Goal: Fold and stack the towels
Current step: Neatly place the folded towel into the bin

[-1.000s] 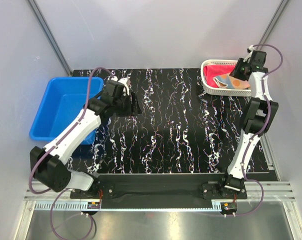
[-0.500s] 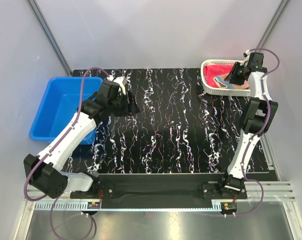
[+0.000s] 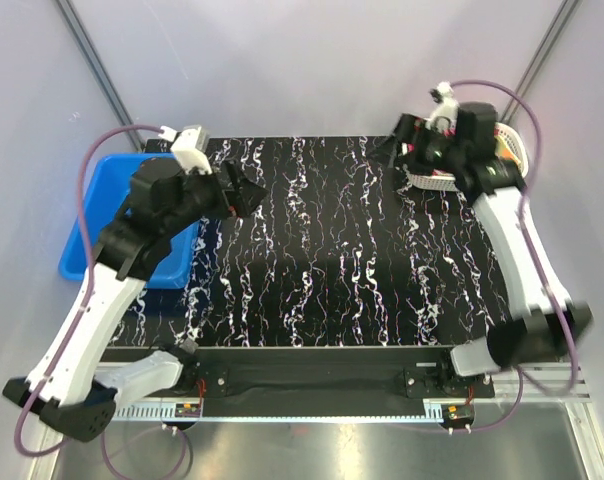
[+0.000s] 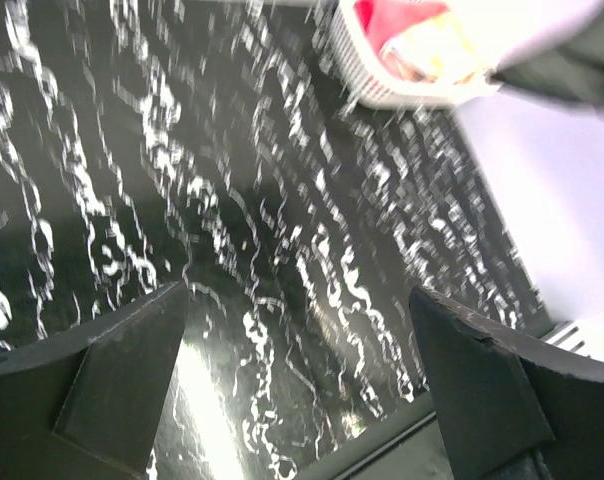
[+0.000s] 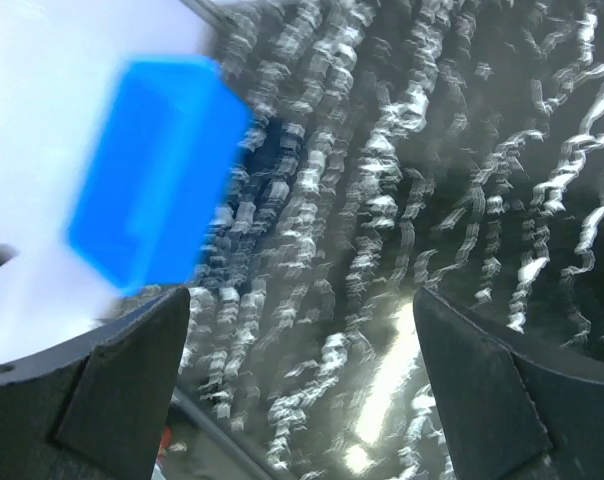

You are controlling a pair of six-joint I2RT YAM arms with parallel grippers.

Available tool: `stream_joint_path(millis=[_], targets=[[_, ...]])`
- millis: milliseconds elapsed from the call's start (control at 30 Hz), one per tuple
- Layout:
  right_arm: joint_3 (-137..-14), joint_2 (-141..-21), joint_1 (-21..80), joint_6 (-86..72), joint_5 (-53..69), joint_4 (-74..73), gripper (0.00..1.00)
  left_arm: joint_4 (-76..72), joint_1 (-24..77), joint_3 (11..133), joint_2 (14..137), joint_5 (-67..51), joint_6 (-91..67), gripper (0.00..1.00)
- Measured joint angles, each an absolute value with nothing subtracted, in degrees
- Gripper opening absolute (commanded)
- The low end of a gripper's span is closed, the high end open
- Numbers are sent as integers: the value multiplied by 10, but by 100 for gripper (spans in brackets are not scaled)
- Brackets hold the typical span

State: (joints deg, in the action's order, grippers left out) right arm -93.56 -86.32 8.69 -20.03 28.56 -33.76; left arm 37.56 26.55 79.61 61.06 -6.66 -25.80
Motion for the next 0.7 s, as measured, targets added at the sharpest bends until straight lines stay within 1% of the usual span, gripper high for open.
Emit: stream_joint_path(millis=[100, 167, 400, 500, 700], targets=[[-862, -743, 75, -230, 307, -315, 100, 379, 265, 799, 576, -65, -249, 99], [-832, -678, 62, -234, 297, -325, 100, 378, 265, 795, 553, -62, -241, 99], [-730, -533, 60, -223, 234, -376, 100, 371, 265, 721, 452, -58, -218, 99], [-703, -494, 60, -223, 218, -404, 100, 372, 265, 704, 429, -58, -214, 99], [-689, -458, 60, -223, 215, -406, 100, 374, 265, 696, 429, -66, -214, 99]])
